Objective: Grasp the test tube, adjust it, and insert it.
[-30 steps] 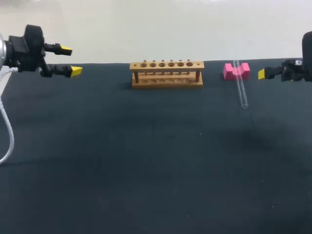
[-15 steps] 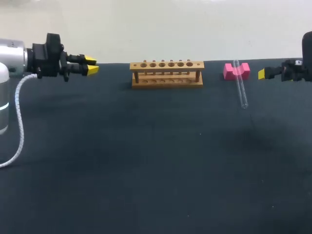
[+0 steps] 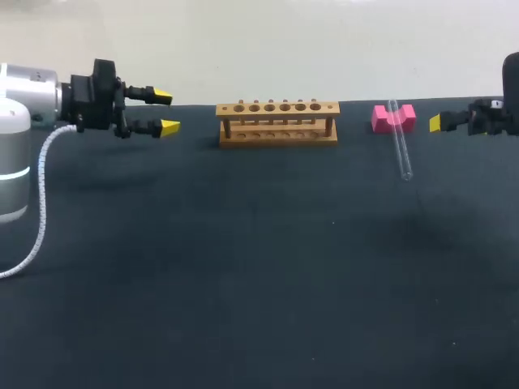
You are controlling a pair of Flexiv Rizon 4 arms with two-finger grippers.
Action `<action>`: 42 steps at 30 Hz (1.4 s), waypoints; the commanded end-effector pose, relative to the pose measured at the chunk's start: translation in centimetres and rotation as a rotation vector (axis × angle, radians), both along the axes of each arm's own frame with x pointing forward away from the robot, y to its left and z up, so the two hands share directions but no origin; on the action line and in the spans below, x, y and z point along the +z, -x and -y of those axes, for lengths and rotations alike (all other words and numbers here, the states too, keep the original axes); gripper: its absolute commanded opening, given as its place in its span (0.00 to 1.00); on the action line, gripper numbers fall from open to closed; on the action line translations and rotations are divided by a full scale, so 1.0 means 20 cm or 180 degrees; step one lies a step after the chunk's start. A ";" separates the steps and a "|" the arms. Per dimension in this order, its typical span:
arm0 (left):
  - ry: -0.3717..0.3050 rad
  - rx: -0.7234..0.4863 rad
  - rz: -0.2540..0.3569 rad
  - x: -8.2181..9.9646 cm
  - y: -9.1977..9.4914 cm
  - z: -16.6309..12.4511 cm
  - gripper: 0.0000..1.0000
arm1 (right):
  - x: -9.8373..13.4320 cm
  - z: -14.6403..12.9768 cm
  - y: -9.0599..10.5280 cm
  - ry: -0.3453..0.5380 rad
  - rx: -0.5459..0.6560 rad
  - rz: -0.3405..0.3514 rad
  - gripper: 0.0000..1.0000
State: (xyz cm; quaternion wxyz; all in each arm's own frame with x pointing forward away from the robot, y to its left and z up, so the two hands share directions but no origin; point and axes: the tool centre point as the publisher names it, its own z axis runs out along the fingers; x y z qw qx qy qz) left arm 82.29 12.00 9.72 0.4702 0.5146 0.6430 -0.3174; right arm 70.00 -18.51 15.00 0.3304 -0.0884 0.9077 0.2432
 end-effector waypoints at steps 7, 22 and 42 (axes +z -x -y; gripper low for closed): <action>0.0050 0.0049 0.0077 -0.02 -0.02 0.01 1.00 | 0.00 0.00 0.00 0.0000 0.0000 0.0000 1.00; 0.0050 0.0049 0.0077 -0.02 -0.02 0.01 1.00 | 0.00 0.00 0.00 0.0000 0.0000 0.0000 1.00; 0.0050 0.0049 0.0077 -0.02 -0.02 0.01 1.00 | -0.15 -0.15 -0.24 0.0792 -0.0784 0.0519 1.00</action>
